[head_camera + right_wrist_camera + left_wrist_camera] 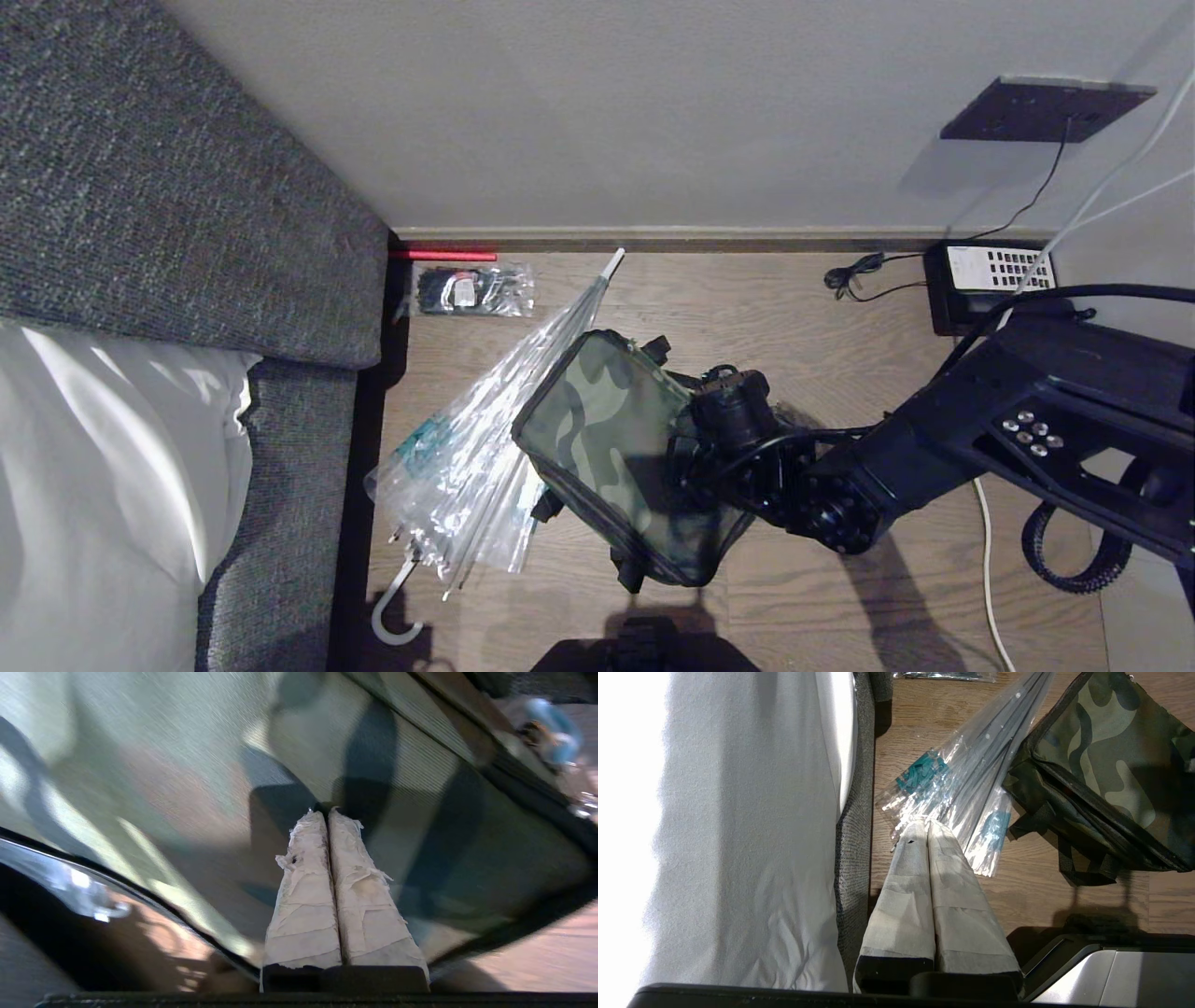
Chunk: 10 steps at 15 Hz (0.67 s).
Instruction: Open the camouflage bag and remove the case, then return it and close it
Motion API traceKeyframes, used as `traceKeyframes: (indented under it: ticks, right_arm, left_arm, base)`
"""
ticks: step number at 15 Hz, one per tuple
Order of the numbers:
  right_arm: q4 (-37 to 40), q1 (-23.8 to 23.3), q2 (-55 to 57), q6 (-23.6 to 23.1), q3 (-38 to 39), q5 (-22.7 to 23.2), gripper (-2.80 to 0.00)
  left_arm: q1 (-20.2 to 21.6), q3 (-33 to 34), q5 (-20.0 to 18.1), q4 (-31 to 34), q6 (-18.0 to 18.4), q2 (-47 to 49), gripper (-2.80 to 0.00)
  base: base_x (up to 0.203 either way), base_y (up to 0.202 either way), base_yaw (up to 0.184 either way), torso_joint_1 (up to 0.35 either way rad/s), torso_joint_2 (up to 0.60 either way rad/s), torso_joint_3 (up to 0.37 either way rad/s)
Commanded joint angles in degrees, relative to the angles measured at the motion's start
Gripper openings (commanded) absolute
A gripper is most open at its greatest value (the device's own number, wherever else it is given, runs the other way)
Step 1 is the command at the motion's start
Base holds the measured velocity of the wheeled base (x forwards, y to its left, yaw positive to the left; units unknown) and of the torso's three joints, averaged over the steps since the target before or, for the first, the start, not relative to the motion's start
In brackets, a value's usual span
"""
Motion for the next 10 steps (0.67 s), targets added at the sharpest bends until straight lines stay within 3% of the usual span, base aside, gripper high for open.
traceKeyframes:
  ticks: [1,6,10]
  right_arm:
    - [-1.96,-0.26,-0.15,-1.88,1.93,-0.57,-2.80]
    - [-2.77,-0.72,-8.79,-2.71,4.20,0.71,-2.80]
    - [3.21,-2.32,-28.36,-2.80,10.46,10.26,-2.80]
  left_arm:
    - [0.02,0.00,0.00,0.00,0.00,-0.01,-2.80]
    - [0.02,0.00,0.00,0.00,0.00,-0.01,-2.80]
    - [0.02,0.00,0.00,0.00,0.00,-0.01,-2.80]
  base:
    - [0.000,0.000,0.000,0.000,0.00,0.000]
    - [0.000,0.000,0.000,0.000,0.00,0.000]
    - [0.000,0.000,0.000,0.000,0.00,0.000]
